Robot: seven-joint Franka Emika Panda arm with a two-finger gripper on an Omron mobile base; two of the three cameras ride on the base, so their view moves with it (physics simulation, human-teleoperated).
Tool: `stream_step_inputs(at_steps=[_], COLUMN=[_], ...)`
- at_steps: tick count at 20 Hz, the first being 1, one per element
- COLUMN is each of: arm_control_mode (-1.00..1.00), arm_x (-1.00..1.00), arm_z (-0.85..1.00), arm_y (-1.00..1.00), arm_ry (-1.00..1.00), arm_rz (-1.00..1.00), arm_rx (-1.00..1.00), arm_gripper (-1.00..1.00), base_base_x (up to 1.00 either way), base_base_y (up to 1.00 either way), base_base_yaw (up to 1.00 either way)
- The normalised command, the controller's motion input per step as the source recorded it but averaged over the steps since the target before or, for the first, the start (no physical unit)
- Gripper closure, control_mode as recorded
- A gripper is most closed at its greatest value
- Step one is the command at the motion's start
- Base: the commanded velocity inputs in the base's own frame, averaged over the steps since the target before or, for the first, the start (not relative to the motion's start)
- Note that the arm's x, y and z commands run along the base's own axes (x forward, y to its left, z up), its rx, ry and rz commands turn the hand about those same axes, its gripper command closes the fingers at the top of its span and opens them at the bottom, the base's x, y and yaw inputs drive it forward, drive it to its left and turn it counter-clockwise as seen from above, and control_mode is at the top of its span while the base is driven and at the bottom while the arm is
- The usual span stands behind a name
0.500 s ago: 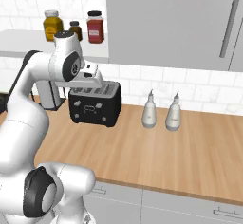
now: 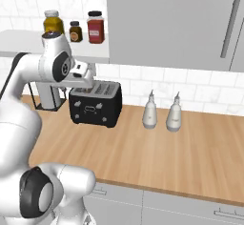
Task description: Start the toaster. Once the lever pops up, take the bread to the plate on the dining counter.
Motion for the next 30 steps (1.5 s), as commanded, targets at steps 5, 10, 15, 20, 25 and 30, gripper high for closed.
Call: stream_step_inputs(at_steps=[5, 10, 15, 20, 25, 30], arm_control_mode=[-1.00, -1.00, -1.00, -1.00, -1.00, -1.00], arm_x=[0.15, 0.29, 0.49, 0.63, 0.51, 0.29], arm_z=[-0.14, -0.45, -0.44, -0.42, -0.29, -0.24], arm_y=[0.57, 0.40, 0.28, 0.16, 0.01, 0.00], arm_ry=[-0.16, -0.20, -0.15, -0.01, 0.02, 0.00], arm_rz=[-0.08, -0.03, -0.01, 0.00, 0.00, -0.02], arm_rx=[0.00, 0.00, 0.02, 0.05, 0.03, 0.00], arm_gripper=[-1.00, -1.00, -1.00, 1.00, 1.00, 1.00], base_base_x=[0.00, 0.00, 0.00, 0.00, 0.00, 0.00], base_base_y=[0.00, 0.00, 0.00, 0.00, 0.00, 0.00], base_base_yaw=[0.00, 0.00, 0.00, 0.00, 0.00, 0.00])
